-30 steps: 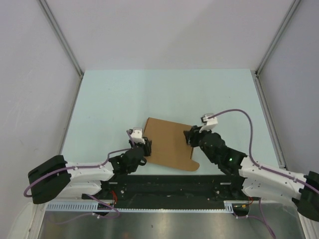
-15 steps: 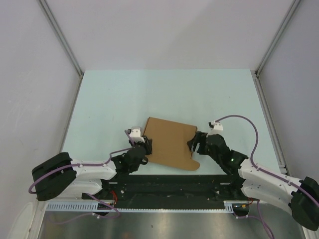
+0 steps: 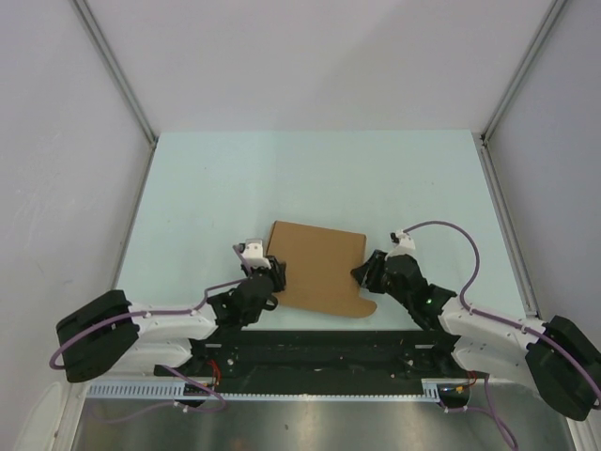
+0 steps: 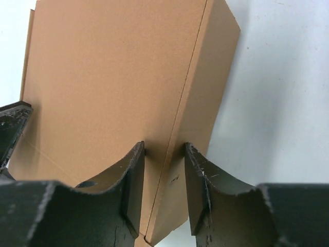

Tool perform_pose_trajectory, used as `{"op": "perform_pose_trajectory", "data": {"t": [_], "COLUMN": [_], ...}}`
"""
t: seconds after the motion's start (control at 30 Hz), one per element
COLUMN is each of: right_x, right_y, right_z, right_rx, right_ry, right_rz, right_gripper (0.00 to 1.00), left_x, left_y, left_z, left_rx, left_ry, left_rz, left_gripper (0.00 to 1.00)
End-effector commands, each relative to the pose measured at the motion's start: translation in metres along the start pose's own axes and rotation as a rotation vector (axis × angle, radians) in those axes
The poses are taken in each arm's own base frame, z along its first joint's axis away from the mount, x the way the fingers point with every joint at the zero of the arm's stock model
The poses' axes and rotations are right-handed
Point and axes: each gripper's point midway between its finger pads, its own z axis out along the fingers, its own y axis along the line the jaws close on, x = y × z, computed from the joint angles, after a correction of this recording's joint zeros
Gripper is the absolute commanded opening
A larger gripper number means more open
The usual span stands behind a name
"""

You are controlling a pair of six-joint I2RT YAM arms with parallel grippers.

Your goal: Fold the paper box

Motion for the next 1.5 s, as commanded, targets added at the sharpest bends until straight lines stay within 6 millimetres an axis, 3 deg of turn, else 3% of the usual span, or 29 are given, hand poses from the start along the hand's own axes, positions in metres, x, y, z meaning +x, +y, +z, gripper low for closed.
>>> {"op": "perform_pose_trajectory", "data": {"t": [0.0,0.07,0.1,0.23,0.3,0.37,0.4,0.63,0.67,0.87,0.93,1.03,1.13,1.23,1.33,1.47], "right_x": [0.015,0.014,0.016,0.018,0.02,0.022,0.023,0.018,0.018,0.013,0.013,0.014,0.012,0.01,0.007,-0.002], "right_y": [-0.005,-0.005,-0.008,-0.013,-0.016,-0.02,-0.023,-0.036,-0.037,-0.036,-0.037,-0.039,-0.039,-0.041,-0.042,-0.04], "right_z": [-0.002,-0.004,-0.004,-0.003,-0.002,-0.001,-0.001,0.006,0.006,0.009,0.009,0.01,0.011,0.012,0.014,0.021], "right_rx": [-0.008,-0.006,-0.001,0.013,0.02,0.033,0.041,0.068,0.068,0.049,0.049,0.054,0.049,0.05,0.052,0.05], "right_ry": [0.045,0.042,0.045,0.046,0.05,0.056,0.058,0.069,0.07,0.066,0.072,0.077,0.076,0.071,0.063,0.046], "right_rz": [-0.004,-0.008,-0.014,-0.02,-0.021,-0.029,-0.032,-0.03,-0.032,-0.025,-0.024,-0.024,-0.021,-0.015,-0.014,-0.012], "right_gripper": [0.35,0.35,0.35,0.33,0.31,0.31,0.3,0.27,0.27,0.27,0.27,0.26,0.26,0.25,0.25,0.25], "left_x": [-0.003,-0.016,-0.034,-0.073,-0.092,-0.095,-0.1,-0.069,-0.055,-0.03,-0.023,-0.006,0.005,0.011,0.014,0.009], "left_y": [0.009,0.014,0.013,0.036,0.041,0.05,0.054,0.049,0.046,0.049,0.04,0.036,0.035,0.037,0.037,0.033], "left_z": [-0.005,-0.006,-0.009,-0.009,-0.014,-0.013,-0.011,0.015,0.02,0.037,0.039,0.038,0.034,0.031,0.029,0.034], "left_rx": [-0.035,-0.07,-0.071,-0.083,-0.078,-0.103,-0.117,-0.041,-0.022,-0.057,-0.002,0.027,0.044,0.051,0.063,0.082], "left_ry": [0.005,-0.024,-0.065,-0.132,-0.175,-0.168,-0.165,0.082,0.149,0.245,0.262,0.313,0.323,0.318,0.308,0.275], "left_rz": [-0.007,-0.005,-0.045,-0.162,-0.202,-0.202,-0.213,-0.192,-0.185,-0.188,-0.218,-0.237,-0.283,-0.313,-0.334,-0.368], "left_gripper": [0.4,0.43,0.43,0.51,0.69,0.84,0.86,0.89,0.88,0.84,0.81,0.7,0.42,0.24,0.17,0.18]}}
